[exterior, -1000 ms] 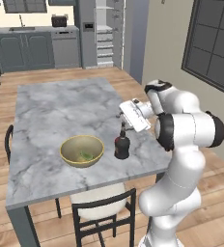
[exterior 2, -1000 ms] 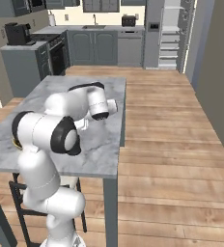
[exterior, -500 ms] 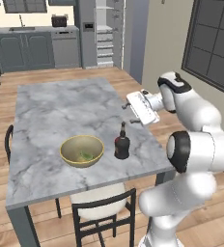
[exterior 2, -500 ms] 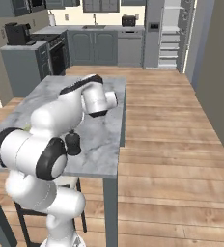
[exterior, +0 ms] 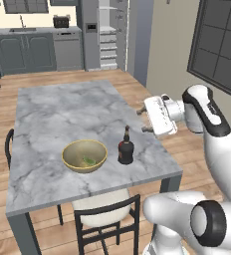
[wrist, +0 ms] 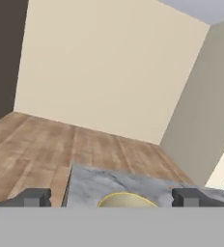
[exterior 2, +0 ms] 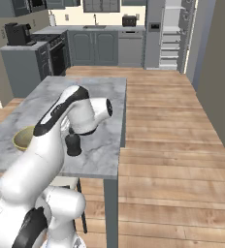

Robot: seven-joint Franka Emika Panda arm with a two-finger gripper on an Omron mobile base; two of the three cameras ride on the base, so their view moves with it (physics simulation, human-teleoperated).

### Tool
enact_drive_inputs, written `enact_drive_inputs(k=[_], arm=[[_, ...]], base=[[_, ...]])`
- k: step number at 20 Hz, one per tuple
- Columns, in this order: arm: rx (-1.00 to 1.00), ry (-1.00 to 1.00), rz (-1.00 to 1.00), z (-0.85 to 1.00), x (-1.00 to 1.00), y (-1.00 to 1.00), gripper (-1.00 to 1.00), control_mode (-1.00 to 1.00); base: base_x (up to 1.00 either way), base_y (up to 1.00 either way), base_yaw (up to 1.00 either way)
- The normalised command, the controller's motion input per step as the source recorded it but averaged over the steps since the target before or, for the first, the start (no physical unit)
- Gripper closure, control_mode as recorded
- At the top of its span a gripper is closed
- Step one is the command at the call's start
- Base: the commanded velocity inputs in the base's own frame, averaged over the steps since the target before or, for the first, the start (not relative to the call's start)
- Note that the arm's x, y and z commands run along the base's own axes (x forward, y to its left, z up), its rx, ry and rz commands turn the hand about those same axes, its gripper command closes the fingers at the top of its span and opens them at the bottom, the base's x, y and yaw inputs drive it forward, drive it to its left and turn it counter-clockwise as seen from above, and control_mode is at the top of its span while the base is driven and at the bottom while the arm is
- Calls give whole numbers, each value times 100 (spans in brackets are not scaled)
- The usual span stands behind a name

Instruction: There is a bowl on the dining counter. Grab a lemon wedge from the fridge and place it in the bowl. Then get the liquor bottle and glass cup from the cabinet and place them next to the bowl.

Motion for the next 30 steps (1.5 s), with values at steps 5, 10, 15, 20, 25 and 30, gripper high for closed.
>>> enact_drive_inputs(k=[5,10,15,20,25,30], arm=[[-15,24,-31,34,-59,-6,-100,-100],[-25,38,-31,33,-39,-14,-100,-100],[-23,38,-33,17,-47,-22,-100,-100],[-18,28,-32,4,-65,-39,-100,-100],[-12,18,-28,0,-78,-57,-100,-100],[-8,8,-26,-2,-74,-54,-100,-100]], base=[[0,0,0],[0,0,0],[0,0,0],[0,0,0],[0,0,0],[0,0,0]])
